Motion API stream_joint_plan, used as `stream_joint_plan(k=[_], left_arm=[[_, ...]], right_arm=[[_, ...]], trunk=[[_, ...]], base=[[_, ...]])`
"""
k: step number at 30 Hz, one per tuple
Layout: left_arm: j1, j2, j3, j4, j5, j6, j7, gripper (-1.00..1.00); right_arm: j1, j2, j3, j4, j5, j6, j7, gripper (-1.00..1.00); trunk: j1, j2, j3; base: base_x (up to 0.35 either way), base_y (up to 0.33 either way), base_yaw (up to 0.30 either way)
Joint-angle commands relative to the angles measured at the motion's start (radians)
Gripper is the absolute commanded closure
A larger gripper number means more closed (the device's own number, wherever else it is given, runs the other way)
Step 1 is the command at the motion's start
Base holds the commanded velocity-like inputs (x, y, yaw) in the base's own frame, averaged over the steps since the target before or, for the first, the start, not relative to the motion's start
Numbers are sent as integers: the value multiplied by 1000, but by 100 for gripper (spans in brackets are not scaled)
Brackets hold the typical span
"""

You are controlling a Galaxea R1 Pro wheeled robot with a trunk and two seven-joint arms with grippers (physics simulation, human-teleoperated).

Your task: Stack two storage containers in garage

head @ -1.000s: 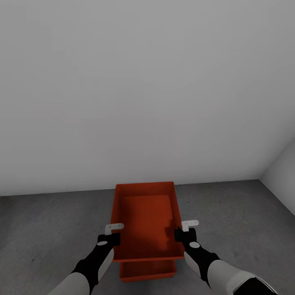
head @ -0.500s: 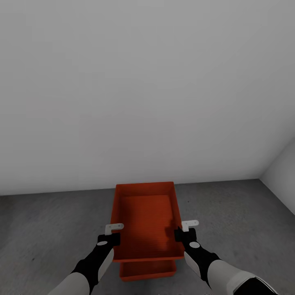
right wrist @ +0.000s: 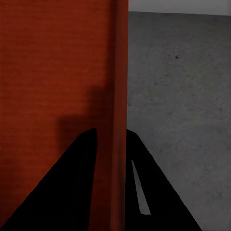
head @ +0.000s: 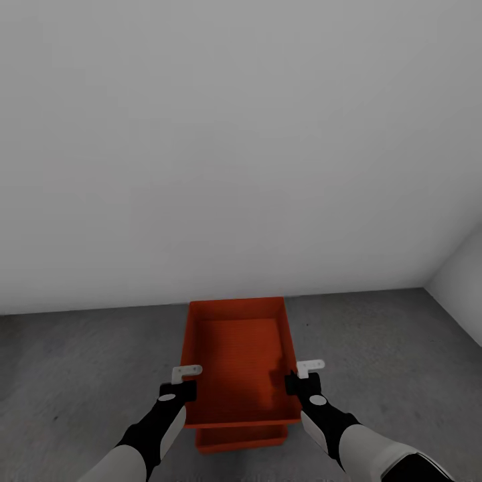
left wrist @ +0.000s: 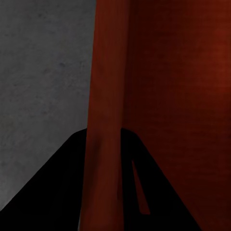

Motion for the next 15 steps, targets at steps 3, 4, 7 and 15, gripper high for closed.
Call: stream_joint_plan(k=[3, 4, 7, 15], left_arm=[[0, 13, 28, -5, -15, -15, 64, 100], [0, 13, 28, -5, -15, -15, 64, 100], [0, 13, 28, -5, -15, -15, 64, 100], [0, 13, 28, -4, -15, -15, 64, 100]], right_arm=[[-1, 0, -43, -1, -41, 1, 0, 100], [-1, 0, -43, 0, -41, 1, 0, 100], [-1, 0, -43, -1, -41, 1, 0, 100], [-1, 0, -43, -1, -41, -1, 0, 100]], trunk=[[0, -1, -6], [0, -1, -7], [0, -1, -12], [0, -1, -15]], base=[[0, 0, 0], [0, 0, 0], [0, 0, 0], [0, 0, 24]])
